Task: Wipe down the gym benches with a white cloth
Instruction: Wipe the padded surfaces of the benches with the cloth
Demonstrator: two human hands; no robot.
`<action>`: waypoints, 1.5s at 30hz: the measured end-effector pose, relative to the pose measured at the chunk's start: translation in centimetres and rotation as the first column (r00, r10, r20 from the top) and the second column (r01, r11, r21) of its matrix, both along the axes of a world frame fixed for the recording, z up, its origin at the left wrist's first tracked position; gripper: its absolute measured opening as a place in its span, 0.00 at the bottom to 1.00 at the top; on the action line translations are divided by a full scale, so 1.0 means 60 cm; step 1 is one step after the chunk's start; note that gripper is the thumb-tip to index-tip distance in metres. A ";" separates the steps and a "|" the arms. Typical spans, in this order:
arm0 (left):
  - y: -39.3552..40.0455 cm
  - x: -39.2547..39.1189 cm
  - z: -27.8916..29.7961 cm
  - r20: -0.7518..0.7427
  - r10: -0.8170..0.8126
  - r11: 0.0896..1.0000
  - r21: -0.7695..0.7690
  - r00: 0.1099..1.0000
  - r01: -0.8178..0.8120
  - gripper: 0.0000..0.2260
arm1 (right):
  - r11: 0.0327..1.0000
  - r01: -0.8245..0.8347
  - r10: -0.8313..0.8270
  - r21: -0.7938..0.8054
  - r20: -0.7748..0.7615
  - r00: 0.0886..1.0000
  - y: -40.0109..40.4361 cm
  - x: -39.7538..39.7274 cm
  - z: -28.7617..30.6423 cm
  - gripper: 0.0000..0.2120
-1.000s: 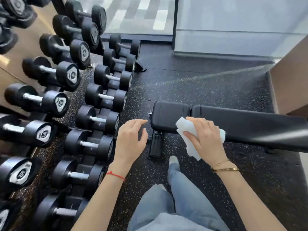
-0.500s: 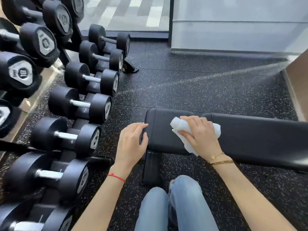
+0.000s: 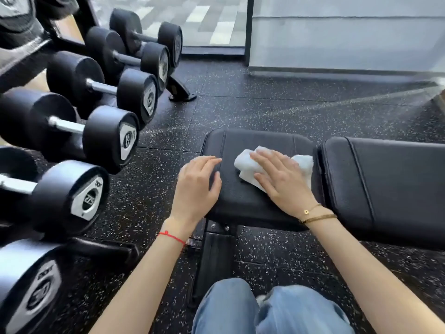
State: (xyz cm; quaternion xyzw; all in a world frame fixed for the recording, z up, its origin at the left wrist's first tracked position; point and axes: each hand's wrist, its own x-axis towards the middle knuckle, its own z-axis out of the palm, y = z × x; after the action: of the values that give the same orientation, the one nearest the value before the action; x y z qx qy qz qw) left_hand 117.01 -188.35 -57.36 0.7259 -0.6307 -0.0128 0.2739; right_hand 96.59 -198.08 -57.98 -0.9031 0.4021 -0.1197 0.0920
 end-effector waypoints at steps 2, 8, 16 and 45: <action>-0.007 0.001 -0.015 -0.002 0.001 1.000 -0.006 1.000 -0.001 0.16 | 1.000 -0.011 0.011 0.013 0.000 1.000 0.006 -0.013 -0.011 0.24; -0.009 0.005 -0.039 -0.041 0.014 1.000 0.022 0.999 -0.013 0.18 | 0.990 0.134 -0.132 0.034 -0.043 0.990 -0.054 -0.009 -0.011 0.24; -0.009 0.007 -0.056 -0.132 -0.005 1.000 -0.019 0.991 0.003 0.18 | 0.996 -0.068 0.066 0.066 0.026 0.997 -0.037 0.060 -0.020 0.24; -0.007 0.005 -0.057 -0.146 -0.032 0.999 -0.035 0.989 0.027 0.17 | 0.945 -0.174 0.180 -0.276 -0.003 0.984 0.105 -0.120 -0.070 0.25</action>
State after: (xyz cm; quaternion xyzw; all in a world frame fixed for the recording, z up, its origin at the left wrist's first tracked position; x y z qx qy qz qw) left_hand 117.28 -188.78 -60.81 0.7089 -0.6198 -0.0598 0.3313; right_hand 89.36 -191.77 -62.17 -0.9381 0.2981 -0.1756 -0.0194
